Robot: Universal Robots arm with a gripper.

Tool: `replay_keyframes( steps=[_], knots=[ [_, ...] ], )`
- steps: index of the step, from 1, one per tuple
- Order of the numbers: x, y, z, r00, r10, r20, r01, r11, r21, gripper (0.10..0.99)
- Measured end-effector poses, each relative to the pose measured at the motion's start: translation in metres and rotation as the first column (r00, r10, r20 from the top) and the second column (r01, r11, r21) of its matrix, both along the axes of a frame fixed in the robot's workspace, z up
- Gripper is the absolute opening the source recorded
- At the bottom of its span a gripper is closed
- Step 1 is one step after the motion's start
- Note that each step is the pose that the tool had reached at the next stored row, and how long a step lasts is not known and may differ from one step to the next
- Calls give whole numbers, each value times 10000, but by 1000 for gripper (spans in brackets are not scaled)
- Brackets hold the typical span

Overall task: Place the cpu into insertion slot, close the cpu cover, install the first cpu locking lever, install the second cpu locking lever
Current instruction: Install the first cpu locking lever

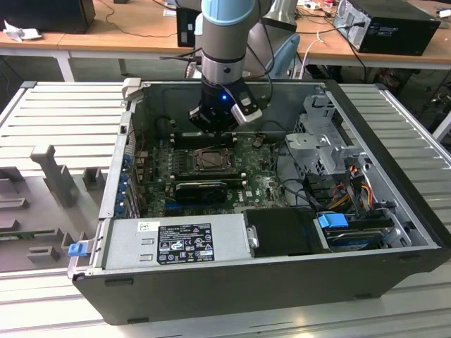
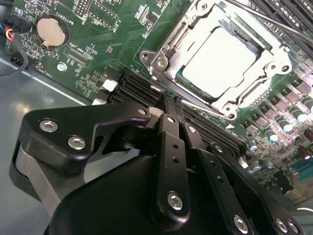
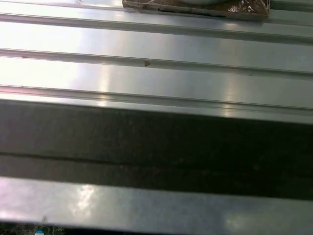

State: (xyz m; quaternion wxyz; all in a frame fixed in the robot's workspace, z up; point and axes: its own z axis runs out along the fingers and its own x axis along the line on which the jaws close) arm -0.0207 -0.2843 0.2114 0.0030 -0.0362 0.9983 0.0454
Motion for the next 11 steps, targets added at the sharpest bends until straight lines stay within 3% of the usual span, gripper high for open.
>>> replay_keyframes(
  steps=[11],
  knots=[
    [18,-4,-41,10000,34,-1,-34,10000,-58,106]
  ],
)
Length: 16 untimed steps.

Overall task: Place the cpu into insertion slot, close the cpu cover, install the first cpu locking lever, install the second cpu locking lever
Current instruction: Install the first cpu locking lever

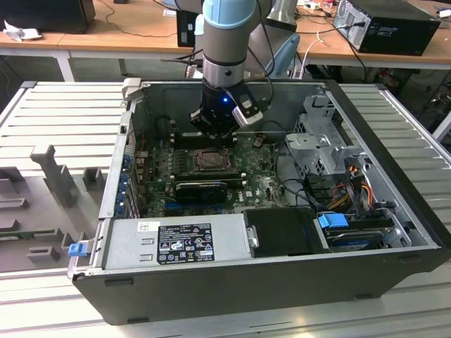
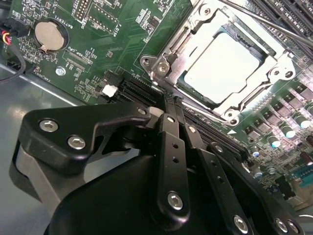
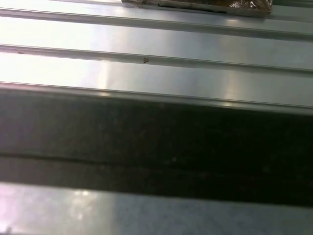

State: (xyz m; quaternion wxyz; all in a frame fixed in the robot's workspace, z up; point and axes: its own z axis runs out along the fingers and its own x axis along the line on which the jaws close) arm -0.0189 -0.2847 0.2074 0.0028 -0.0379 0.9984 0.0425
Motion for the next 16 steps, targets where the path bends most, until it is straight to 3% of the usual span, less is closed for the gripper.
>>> replay_keyframes(
  steps=[11,16],
  knots=[
    [0,0,-45,10000,1,3,-1,9998,-211,106],
    [-1,-1,-62,10000,0,-1,0,9998,-213,106]
  ],
)
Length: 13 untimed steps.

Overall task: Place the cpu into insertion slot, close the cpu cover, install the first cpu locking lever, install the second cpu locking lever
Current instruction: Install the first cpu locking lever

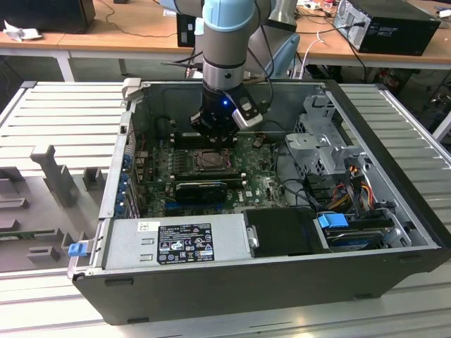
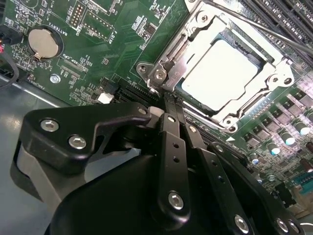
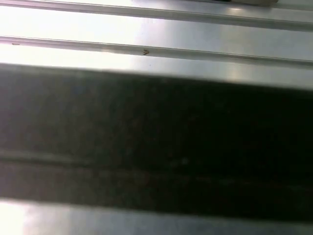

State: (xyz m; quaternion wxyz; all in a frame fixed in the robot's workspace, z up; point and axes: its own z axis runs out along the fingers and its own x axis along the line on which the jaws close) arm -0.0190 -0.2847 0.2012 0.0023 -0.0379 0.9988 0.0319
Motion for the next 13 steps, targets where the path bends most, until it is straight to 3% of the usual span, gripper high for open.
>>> replay_keyframes(
  steps=[5,13],
  knots=[
    [1,0,135,10000,3,2,-3,10000,8,106],
    [1,-38,140,10000,2,2,-2,10000,8,106]
  ],
)
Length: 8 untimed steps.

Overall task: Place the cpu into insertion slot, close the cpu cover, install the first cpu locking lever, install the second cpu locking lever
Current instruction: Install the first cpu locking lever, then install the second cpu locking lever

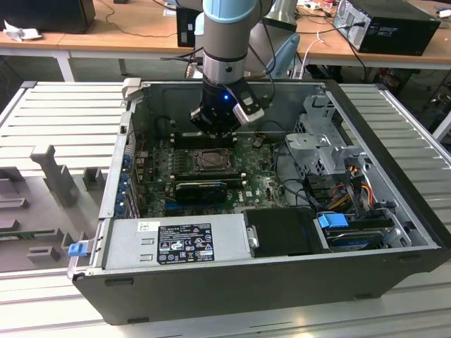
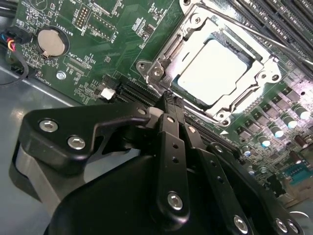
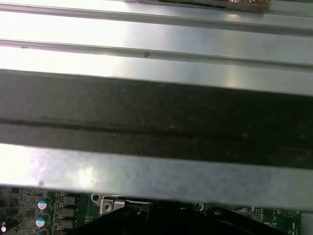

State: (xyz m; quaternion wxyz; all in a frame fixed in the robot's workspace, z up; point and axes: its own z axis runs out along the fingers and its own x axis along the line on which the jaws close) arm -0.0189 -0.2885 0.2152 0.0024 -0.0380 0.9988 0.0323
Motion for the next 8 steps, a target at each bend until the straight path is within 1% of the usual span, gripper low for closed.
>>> replay_keyframes(
  steps=[8],
  knots=[
    [0,-23,0,10000,1,0,-1,10000,0,106]
  ],
)
